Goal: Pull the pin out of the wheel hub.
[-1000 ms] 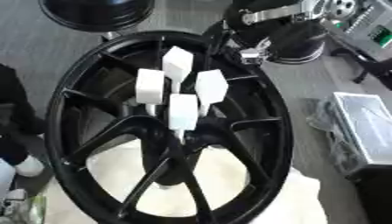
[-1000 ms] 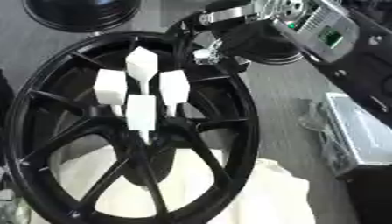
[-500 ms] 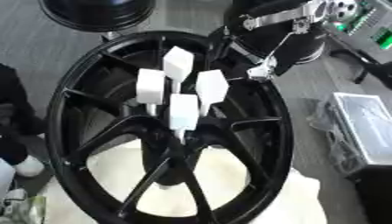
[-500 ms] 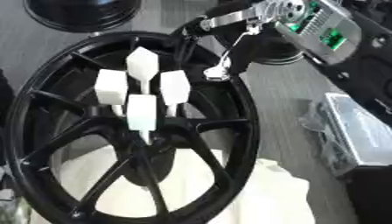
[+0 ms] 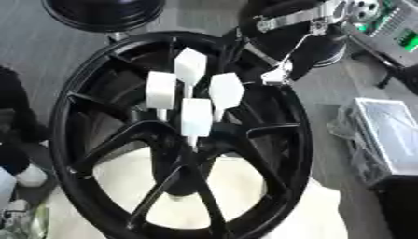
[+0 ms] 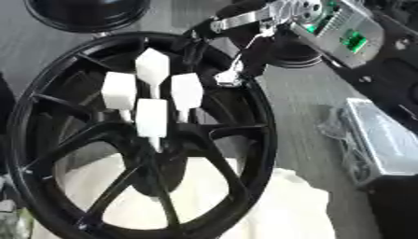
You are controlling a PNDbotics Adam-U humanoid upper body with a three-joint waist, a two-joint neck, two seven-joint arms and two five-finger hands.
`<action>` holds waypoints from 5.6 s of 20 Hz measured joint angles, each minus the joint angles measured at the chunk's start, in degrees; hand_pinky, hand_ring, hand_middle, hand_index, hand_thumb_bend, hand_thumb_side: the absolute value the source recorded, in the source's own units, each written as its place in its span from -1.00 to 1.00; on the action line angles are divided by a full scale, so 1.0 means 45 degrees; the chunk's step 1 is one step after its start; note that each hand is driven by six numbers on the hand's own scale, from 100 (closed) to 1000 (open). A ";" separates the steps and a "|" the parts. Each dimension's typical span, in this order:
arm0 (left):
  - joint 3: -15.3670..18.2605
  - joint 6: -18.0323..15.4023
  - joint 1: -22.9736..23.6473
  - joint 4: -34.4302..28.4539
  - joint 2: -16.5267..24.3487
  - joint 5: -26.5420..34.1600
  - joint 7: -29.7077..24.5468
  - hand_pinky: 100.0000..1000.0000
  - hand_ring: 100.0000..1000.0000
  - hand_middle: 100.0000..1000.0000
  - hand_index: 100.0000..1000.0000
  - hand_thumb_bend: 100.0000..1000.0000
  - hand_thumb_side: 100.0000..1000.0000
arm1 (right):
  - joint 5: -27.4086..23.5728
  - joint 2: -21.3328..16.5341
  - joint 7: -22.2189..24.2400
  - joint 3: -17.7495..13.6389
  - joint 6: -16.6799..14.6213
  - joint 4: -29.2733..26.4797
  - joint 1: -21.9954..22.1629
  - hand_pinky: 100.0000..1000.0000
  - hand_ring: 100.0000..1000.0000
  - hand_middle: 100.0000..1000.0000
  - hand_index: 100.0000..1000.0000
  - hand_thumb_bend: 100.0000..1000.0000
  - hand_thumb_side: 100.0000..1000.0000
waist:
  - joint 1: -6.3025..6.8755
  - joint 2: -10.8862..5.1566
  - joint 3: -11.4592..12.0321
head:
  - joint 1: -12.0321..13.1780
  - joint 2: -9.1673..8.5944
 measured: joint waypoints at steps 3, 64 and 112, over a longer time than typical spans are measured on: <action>-0.0002 0.0013 0.0000 0.0000 0.0000 0.0000 -0.0021 0.65 0.91 0.52 0.33 -0.26 0.36 | 0.0174 0.0002 0.0098 0.0035 -0.0182 0.0001 -0.0036 1.00 0.72 0.63 1.00 -1.00 -0.59 | 0.0000 0.0000 0.0014 | -0.0014 0.0003; -0.0079 0.0003 0.0000 0.0000 0.0102 -0.0011 -0.0386 0.65 0.92 0.52 0.33 -0.28 0.38 | -0.0960 0.0115 -0.0306 0.0241 0.1244 -0.0152 0.0069 1.00 0.64 0.48 0.81 -1.00 -0.39 | -0.0081 -0.0032 0.0067 | 0.0023 0.0114; -0.0155 0.0021 0.0001 0.0003 0.0102 -0.0123 -0.0568 0.66 0.94 0.53 0.33 -0.30 0.39 | -0.0479 0.0374 0.0795 0.0776 0.0909 0.0385 -0.0247 1.00 0.69 0.54 0.92 -1.00 0.13 | -0.0113 -0.0118 0.0156 | -0.0047 0.0325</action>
